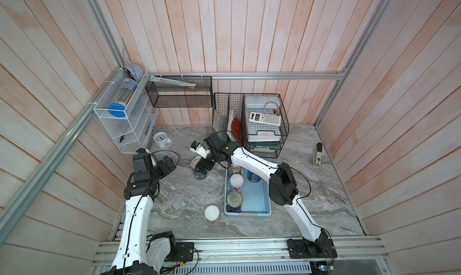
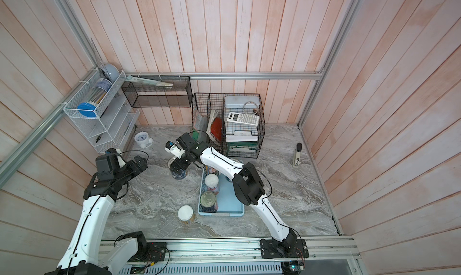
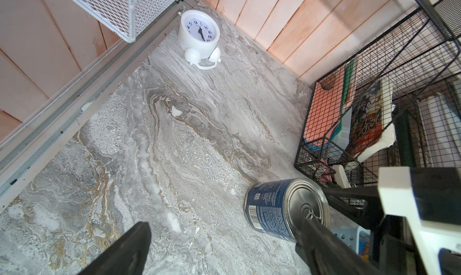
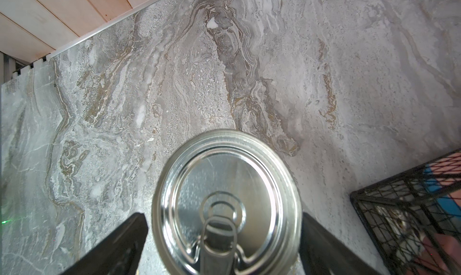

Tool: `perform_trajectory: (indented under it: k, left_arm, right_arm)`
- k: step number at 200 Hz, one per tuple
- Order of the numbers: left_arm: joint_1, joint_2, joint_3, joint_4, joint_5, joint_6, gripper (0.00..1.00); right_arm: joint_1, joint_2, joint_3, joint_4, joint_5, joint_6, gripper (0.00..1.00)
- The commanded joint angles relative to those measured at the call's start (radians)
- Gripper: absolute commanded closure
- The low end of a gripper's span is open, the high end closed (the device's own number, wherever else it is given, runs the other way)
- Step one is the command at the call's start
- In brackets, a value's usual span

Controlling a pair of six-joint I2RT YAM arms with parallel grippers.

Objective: Put the canned food in the basket
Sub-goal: Pick up the canned food from the center of the board.

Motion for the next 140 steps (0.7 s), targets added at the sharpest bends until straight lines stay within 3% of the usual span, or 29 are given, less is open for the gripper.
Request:
perform_trajectory:
  k: [1, 55, 105, 124, 140]
  left_arm:
    - [0.005, -0.015, -0.017, 0.018, 0.02, 0.008, 0.0]
    - [0.006, -0.014, -0.018, 0.021, 0.023, 0.007, 0.0]
    - [0.005, -0.015, -0.02, 0.024, 0.025, 0.01, 0.0]
    - [0.005, -0.015, -0.02, 0.024, 0.028, 0.009, 0.0]
    - [0.006, -0.016, -0.019, 0.023, 0.029, 0.012, 0.0]
  right_arm:
    - [0.04, 0.052, 0.051, -0.063, 0.007, -0.037, 0.02]
    - [0.058, 0.117, 0.101, -0.119, 0.089, -0.072, 0.02]
    - [0.059, 0.126, 0.088, -0.05, 0.101, -0.055, 0.02]
    - [0.058, 0.125, 0.081, -0.022, 0.088, -0.05, 0.07]
    - [0.059, 0.125, 0.074, -0.008, 0.077, -0.047, 0.21]
